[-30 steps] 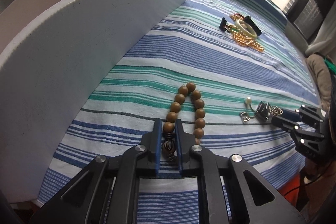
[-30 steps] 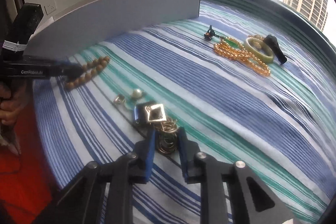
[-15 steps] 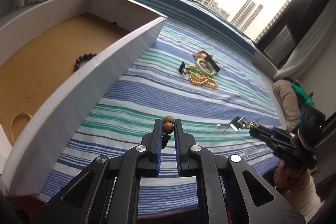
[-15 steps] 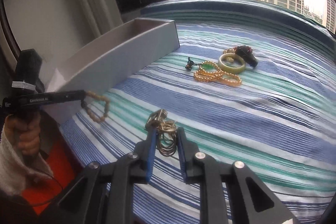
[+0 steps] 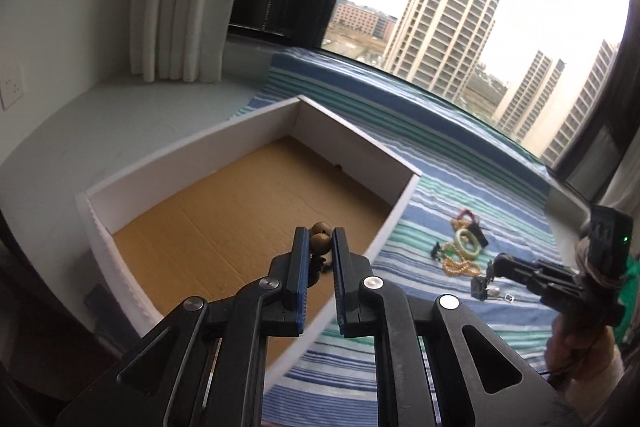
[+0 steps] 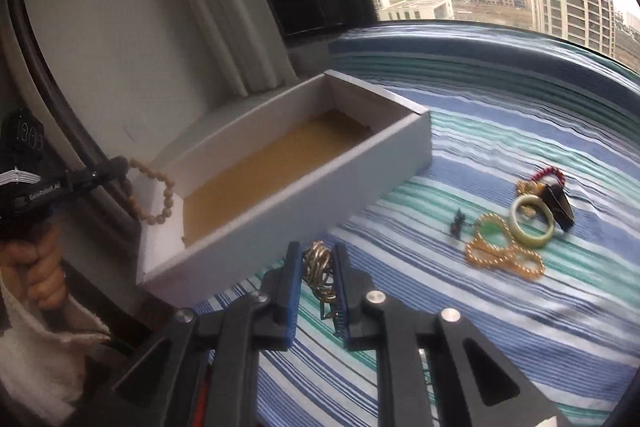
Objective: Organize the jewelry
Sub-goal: 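Carry the wooden bracelet and charms into the box and release both, then withdraw both tools from the box back over the remaining jewelry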
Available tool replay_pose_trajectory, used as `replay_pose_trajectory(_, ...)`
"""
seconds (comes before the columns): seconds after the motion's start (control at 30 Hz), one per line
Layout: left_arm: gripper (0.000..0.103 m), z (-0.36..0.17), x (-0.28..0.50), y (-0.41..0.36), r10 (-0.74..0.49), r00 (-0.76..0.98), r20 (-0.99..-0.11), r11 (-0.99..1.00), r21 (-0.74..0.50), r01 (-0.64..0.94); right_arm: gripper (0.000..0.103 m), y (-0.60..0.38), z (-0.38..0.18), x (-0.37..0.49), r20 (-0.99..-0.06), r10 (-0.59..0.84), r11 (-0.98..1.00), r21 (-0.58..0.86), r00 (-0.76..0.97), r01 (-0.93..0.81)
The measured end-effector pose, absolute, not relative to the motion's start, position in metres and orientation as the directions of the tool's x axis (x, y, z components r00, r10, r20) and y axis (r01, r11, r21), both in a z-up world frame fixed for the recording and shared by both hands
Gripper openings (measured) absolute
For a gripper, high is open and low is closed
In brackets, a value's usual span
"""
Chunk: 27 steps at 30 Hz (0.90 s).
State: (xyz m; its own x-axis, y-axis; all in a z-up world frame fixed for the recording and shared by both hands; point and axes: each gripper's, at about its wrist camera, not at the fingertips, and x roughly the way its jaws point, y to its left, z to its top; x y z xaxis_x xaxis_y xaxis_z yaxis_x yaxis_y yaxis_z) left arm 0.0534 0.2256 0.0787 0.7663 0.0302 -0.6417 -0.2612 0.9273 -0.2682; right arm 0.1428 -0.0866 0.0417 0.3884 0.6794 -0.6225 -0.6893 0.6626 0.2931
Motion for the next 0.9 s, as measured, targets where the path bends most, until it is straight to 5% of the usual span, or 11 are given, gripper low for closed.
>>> replay_pose_trajectory(0.27, 0.009, 0.043, 0.083, 0.291, 0.118, 0.708, -0.696, 0.885, -0.249, -0.393, 0.015, 0.057, 0.065, 0.182, -0.632, 0.725, 0.565, 0.317, 0.275, -0.762)
replay_pose_trajectory(0.53, 0.013, -0.019, 0.115, 0.318, 0.137, 0.592, -0.794, 0.850, -0.213, -0.482, 0.018, 0.193, -0.006, 0.192, -0.784, 0.591, 0.558, 0.228, 0.189, -0.798)
replay_pose_trajectory(0.57, 0.017, -0.024, 0.116, 0.320, 0.162, 0.570, -0.805, 0.844, -0.187, -0.503, 0.018, 0.200, -0.015, 0.191, -0.796, 0.574, 0.561, 0.214, 0.189, -0.800)
replay_pose_trajectory(0.63, 0.057, -0.028, 0.104, 0.323, 0.218, 0.558, -0.801, 0.828, -0.150, -0.540, 0.018, 0.204, -0.023, 0.184, -0.805, 0.553, 0.569, 0.179, 0.213, -0.803)
replay_pose_trajectory(0.7, 0.078, -0.024, 0.082, 0.323, 0.243, 0.596, -0.765, 0.819, -0.168, -0.549, 0.037, 0.191, -0.018, 0.175, -0.790, 0.570, 0.567, 0.179, 0.227, -0.804)
replay_pose_trajectory(0.77, 0.085, -0.016, 0.060, 0.319, 0.273, 0.624, -0.732, 0.811, -0.173, -0.558, 0.073, 0.171, -0.006, 0.162, -0.756, 0.600, 0.563, 0.165, 0.263, -0.810)
replay_pose_trajectory(0.9, 0.093, 0.000, 0.026, 0.295, 0.284, 0.683, -0.673, 0.829, -0.186, -0.528, 0.075, 0.114, 0.014, 0.134, -0.687, 0.615, 0.588, 0.073, 0.386, -0.806)
